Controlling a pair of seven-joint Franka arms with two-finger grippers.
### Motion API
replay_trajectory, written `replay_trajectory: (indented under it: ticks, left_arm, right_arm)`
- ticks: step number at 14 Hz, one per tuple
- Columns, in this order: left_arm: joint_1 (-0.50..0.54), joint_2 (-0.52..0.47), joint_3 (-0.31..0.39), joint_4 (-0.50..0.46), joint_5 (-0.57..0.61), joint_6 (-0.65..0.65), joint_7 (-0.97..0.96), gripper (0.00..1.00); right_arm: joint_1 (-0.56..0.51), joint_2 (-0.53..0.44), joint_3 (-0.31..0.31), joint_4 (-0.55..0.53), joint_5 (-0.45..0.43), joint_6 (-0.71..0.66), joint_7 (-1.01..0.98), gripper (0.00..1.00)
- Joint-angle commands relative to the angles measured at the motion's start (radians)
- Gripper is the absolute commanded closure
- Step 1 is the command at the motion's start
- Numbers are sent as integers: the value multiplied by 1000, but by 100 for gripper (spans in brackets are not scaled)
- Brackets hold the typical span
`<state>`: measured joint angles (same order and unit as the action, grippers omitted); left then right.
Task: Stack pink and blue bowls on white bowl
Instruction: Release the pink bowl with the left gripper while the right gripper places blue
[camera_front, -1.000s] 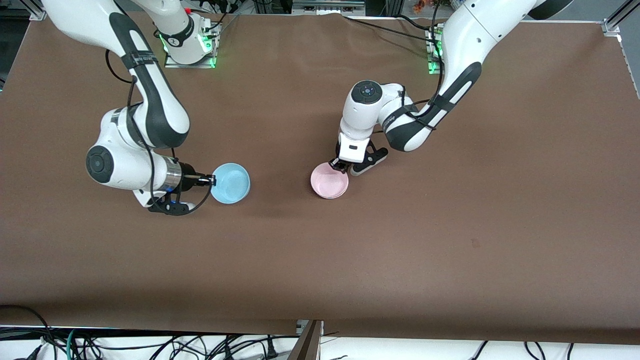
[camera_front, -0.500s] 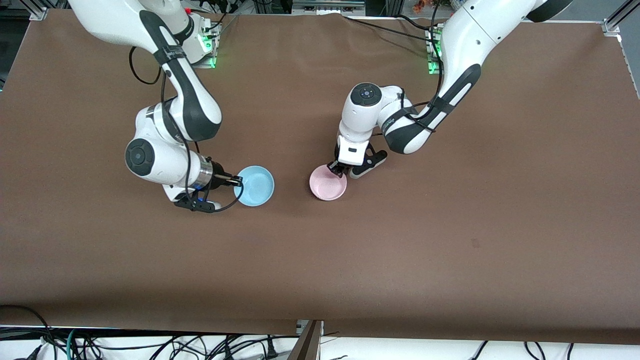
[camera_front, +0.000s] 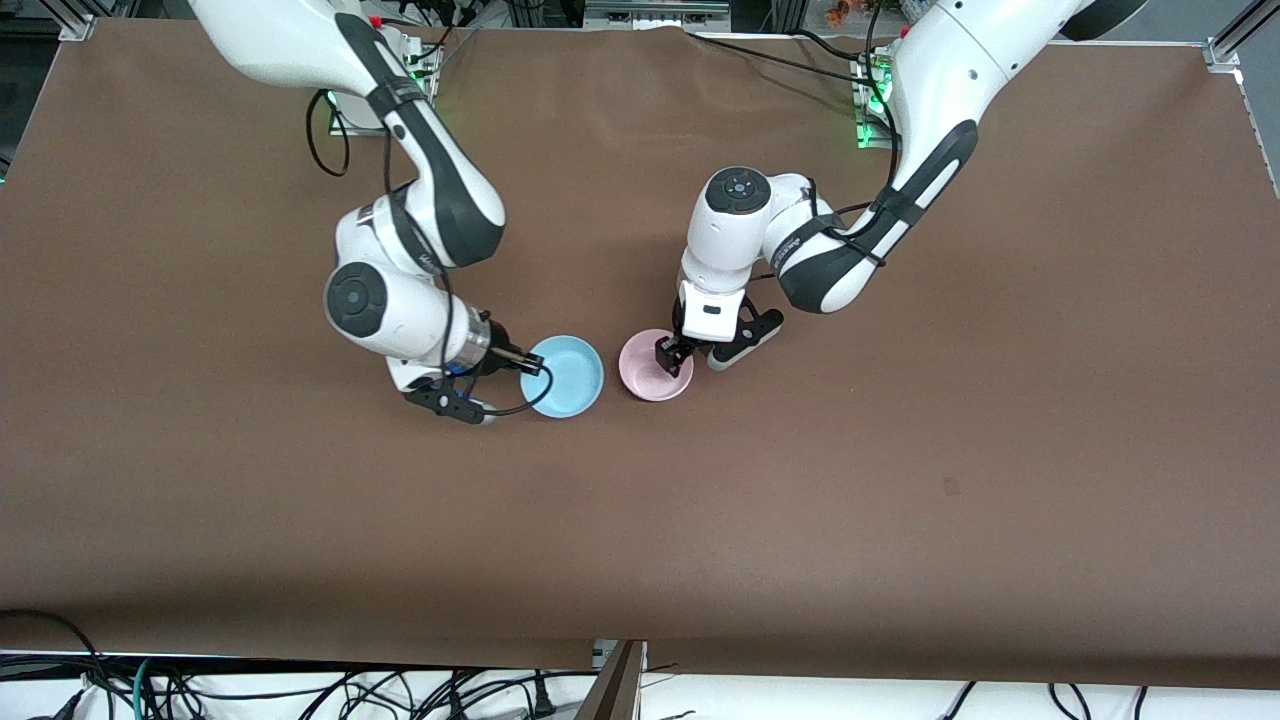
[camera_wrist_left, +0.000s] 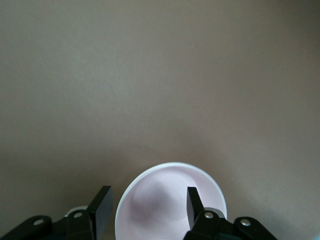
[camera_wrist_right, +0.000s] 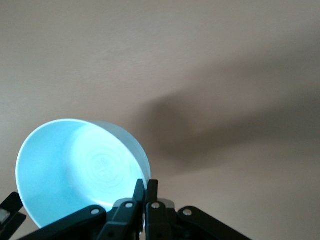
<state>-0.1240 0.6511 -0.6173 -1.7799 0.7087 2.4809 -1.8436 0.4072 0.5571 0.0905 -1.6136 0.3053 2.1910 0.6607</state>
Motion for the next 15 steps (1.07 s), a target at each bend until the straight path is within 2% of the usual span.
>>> replay_trajectory:
  ticks: [1, 4, 8, 10, 15]
  left_arm:
    - [12, -62, -41, 35, -11, -147, -11, 32]
    - [1, -62, -84, 175, -118, -372, 84, 32]
    - [-2, -64, -111, 347, -219, -601, 211, 28]
    - [17, -67, -134, 420, -256, -724, 297, 27]
    - [104, -93, -136, 634, -382, -976, 553, 27]
  right_arm:
    - [65, 82, -8, 121, 21, 3, 82, 100]
    - [102, 135, -8, 167, 78, 42, 96, 100]
    - [146, 165, -8, 167, 77, 73, 94, 100]
    - [159, 173, -8, 167, 75, 88, 86, 100]
    - [176, 173, -8, 164, 64, 84, 70, 100]
